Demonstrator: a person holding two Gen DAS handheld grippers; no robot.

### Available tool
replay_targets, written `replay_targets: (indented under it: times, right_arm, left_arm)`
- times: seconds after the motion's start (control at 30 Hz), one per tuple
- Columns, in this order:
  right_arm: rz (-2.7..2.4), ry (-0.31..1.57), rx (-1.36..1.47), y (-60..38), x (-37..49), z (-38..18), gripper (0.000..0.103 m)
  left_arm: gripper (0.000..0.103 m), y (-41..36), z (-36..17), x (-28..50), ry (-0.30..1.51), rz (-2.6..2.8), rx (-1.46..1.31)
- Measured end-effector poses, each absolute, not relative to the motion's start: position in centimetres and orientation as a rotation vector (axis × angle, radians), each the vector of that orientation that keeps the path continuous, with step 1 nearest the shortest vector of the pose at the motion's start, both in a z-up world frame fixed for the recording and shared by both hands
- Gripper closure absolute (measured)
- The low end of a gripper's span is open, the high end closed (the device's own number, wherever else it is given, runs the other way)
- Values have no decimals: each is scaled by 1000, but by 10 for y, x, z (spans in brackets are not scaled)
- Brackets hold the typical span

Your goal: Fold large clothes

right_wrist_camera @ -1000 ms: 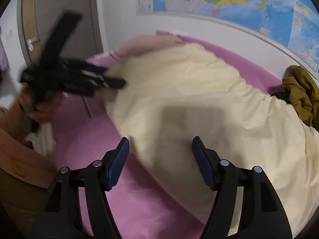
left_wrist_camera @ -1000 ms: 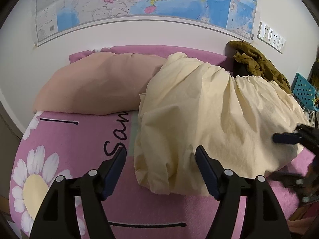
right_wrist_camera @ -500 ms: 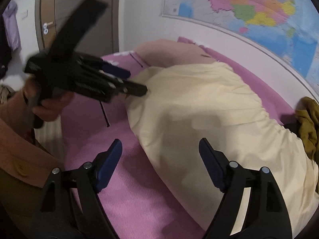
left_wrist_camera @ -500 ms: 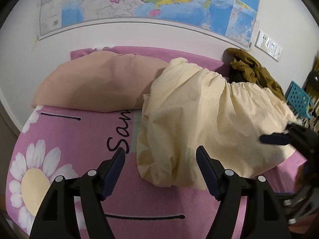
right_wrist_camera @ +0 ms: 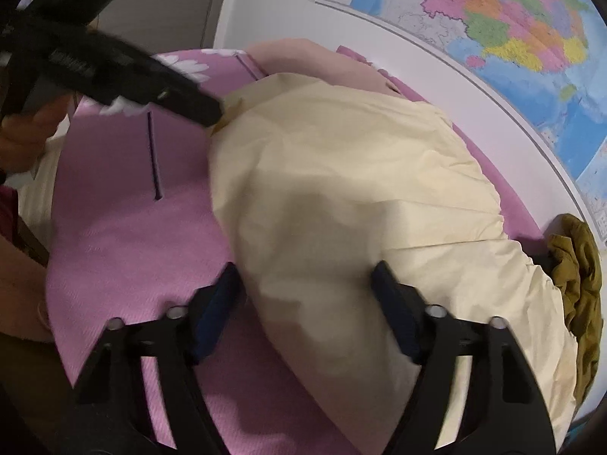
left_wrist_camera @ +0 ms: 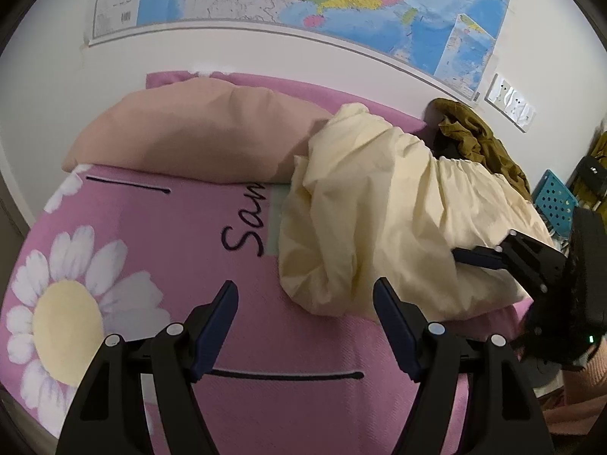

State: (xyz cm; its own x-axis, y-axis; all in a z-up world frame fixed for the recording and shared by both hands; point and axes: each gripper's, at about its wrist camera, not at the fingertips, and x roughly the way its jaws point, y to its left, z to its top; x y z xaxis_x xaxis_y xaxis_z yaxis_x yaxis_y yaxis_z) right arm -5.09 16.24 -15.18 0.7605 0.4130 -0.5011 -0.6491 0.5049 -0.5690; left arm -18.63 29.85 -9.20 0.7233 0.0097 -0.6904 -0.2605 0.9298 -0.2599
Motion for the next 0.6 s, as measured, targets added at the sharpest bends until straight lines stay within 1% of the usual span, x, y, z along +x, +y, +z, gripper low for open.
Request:
replay_targets:
  times: [0.03,0.1,0.17,0.2,0.27,0.33,0.53,0.6]
  right_arm:
    - [661,327,-792,160,-47,-147,57]
    - [700,356,-725,155,-43,-135,74]
    - [733,369,-634,148,-41,-120,84]
    - [754,388,-563,142,-36,-110,87]
    - [784,394,-448,131,-30,-95,87]
    - [803,408,-393,125,-24,-90,87]
    - [818,441,-366,114,-30,-95,71]
    - [824,434,-334,99,-38,-93,60]
  left_arm:
    - [32,298,-93,-187,754,144,-358]
    - [30,296,-96,-188,765,108,-375]
    - [30,296,-100,-190,773,-2,-438]
    - [30,295,-101,-190,770,-34,-458]
    - [29,290,-102,-187,757,-95,-491]
    - [27,281,-104,-177,752,-187,-545]
    - [26,273,-115,-139,735,-246,-661]
    - [25,280,-121,-133,729,-270,-736]
